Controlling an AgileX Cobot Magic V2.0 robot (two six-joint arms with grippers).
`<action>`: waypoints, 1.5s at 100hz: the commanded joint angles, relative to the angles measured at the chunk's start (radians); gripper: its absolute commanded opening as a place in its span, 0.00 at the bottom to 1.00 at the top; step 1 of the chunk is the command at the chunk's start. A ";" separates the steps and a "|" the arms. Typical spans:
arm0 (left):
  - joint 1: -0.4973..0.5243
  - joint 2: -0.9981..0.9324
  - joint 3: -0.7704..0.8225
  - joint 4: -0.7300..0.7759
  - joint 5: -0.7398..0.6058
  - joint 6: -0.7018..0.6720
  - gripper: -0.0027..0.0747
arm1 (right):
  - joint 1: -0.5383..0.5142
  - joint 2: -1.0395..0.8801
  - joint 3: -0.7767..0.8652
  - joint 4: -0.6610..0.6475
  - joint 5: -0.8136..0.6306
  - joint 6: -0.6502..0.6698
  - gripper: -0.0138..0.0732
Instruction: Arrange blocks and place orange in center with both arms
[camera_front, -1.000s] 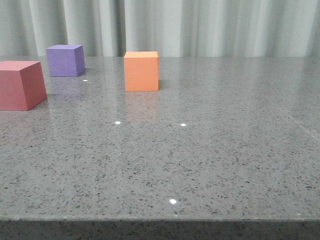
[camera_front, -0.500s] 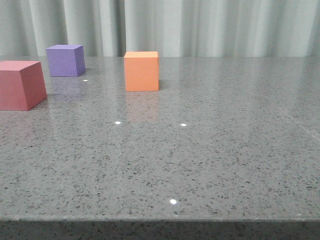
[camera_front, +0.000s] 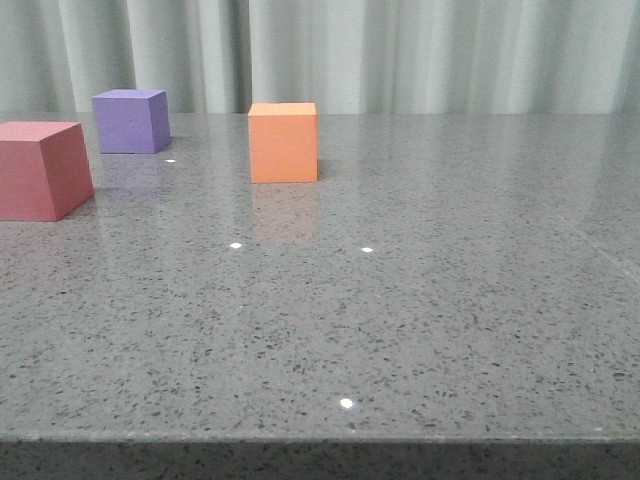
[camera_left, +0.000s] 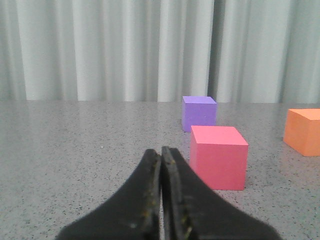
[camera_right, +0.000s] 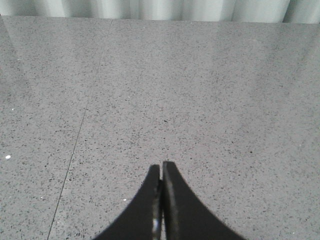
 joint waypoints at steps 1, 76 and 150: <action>0.001 -0.033 0.044 -0.008 -0.082 -0.008 0.01 | -0.005 0.000 -0.027 -0.005 -0.074 -0.008 0.08; 0.001 -0.033 0.032 -0.016 -0.080 -0.008 0.01 | -0.005 0.000 -0.027 -0.005 -0.074 -0.008 0.08; 0.001 0.447 -0.817 -0.075 0.774 -0.008 0.01 | -0.005 0.000 -0.027 -0.005 -0.074 -0.008 0.08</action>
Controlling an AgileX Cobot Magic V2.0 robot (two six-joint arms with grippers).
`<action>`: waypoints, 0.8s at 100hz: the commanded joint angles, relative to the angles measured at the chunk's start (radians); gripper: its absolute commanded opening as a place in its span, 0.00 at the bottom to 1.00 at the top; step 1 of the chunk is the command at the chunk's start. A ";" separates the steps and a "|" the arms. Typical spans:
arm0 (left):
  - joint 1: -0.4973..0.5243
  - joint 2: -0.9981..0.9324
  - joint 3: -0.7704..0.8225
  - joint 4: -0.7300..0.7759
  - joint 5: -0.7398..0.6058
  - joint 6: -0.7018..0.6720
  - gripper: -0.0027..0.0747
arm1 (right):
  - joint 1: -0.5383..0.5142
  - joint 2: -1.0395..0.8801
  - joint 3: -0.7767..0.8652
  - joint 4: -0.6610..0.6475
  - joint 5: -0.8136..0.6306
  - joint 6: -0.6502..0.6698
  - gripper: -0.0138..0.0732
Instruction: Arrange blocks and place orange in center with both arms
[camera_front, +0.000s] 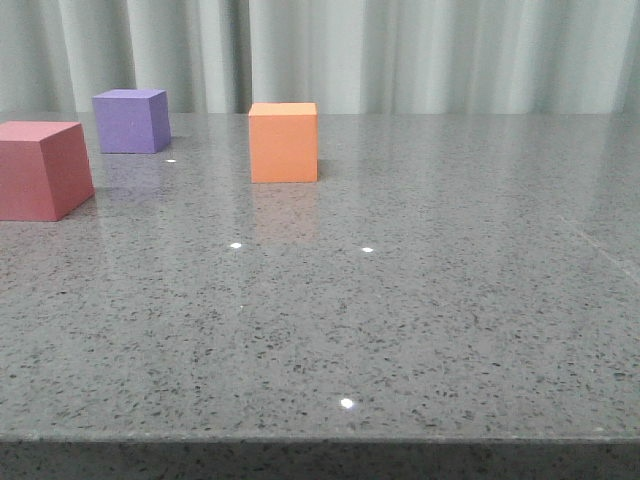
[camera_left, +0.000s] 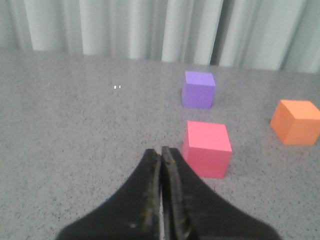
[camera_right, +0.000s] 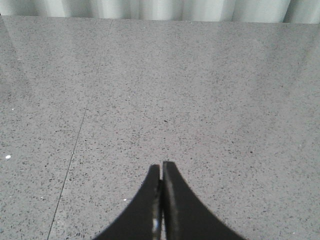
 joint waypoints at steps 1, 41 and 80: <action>0.001 0.123 -0.132 -0.011 0.056 -0.008 0.01 | -0.005 0.000 -0.027 -0.005 -0.074 -0.008 0.08; 0.001 0.375 -0.297 -0.009 0.150 -0.008 0.01 | -0.005 0.000 -0.027 -0.005 -0.074 -0.008 0.08; 0.001 0.443 -0.297 -0.011 0.201 -0.008 0.64 | -0.005 0.000 -0.027 -0.005 -0.074 -0.008 0.08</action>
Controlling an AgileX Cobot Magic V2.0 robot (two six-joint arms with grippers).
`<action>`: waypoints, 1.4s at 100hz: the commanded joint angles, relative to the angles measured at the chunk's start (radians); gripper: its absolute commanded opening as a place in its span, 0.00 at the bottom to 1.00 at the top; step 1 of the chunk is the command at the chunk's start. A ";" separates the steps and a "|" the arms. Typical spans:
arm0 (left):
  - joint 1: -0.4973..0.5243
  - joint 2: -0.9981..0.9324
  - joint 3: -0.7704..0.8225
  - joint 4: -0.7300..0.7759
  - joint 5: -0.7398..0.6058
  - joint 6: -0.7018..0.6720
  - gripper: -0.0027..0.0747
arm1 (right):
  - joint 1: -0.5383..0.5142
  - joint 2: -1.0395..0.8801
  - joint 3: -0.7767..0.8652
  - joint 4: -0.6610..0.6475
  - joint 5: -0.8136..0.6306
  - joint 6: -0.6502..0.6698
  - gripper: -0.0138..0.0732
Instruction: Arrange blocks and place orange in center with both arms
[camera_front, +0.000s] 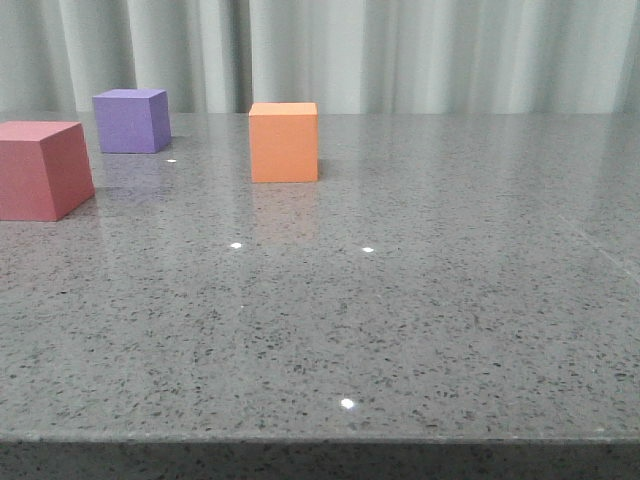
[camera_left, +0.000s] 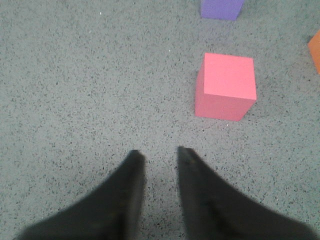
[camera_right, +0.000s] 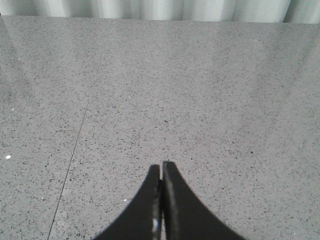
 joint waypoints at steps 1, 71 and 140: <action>0.001 0.006 -0.036 -0.009 -0.055 -0.008 0.69 | -0.005 0.000 -0.027 -0.005 -0.074 -0.008 0.08; -0.208 0.399 -0.271 -0.139 -0.161 -0.008 0.86 | -0.005 0.000 -0.027 -0.005 -0.074 -0.008 0.08; -0.566 1.082 -1.004 0.164 -0.041 -0.303 0.86 | -0.005 0.000 -0.027 -0.005 -0.074 -0.008 0.08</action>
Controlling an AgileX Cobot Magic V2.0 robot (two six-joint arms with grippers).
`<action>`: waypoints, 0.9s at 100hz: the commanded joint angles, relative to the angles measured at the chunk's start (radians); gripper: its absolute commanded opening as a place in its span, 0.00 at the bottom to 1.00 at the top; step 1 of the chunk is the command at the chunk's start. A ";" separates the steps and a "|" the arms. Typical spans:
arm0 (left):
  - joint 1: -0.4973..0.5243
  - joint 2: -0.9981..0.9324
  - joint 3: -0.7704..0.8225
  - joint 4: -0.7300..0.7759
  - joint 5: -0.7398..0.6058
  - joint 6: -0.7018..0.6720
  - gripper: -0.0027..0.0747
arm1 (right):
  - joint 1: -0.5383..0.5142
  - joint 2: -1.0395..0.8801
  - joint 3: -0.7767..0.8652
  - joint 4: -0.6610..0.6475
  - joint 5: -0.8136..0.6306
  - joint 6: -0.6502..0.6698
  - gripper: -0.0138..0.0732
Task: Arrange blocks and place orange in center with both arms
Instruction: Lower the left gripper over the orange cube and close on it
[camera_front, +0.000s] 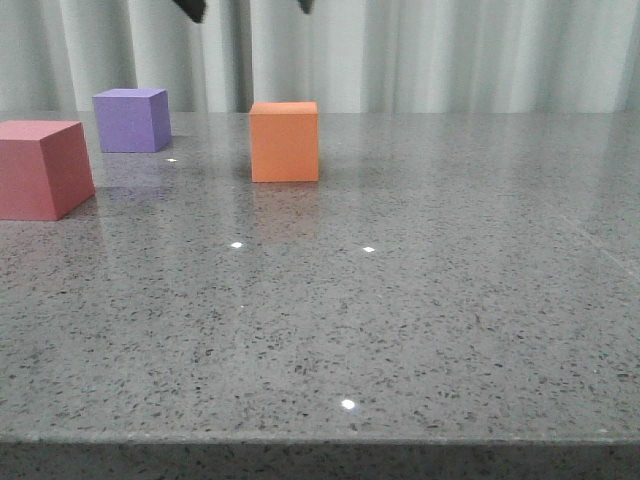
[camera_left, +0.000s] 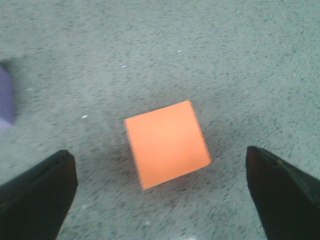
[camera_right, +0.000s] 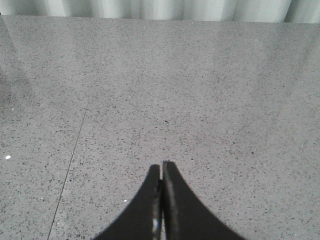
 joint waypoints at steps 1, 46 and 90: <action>-0.014 0.003 -0.085 0.023 -0.015 -0.033 0.86 | -0.005 0.000 -0.027 -0.005 -0.074 -0.008 0.08; -0.016 0.108 -0.115 0.031 -0.023 -0.061 0.86 | -0.005 0.000 -0.027 -0.005 -0.074 -0.008 0.08; -0.016 0.187 -0.115 0.038 -0.036 -0.067 0.86 | -0.005 0.000 -0.027 -0.005 -0.074 -0.008 0.08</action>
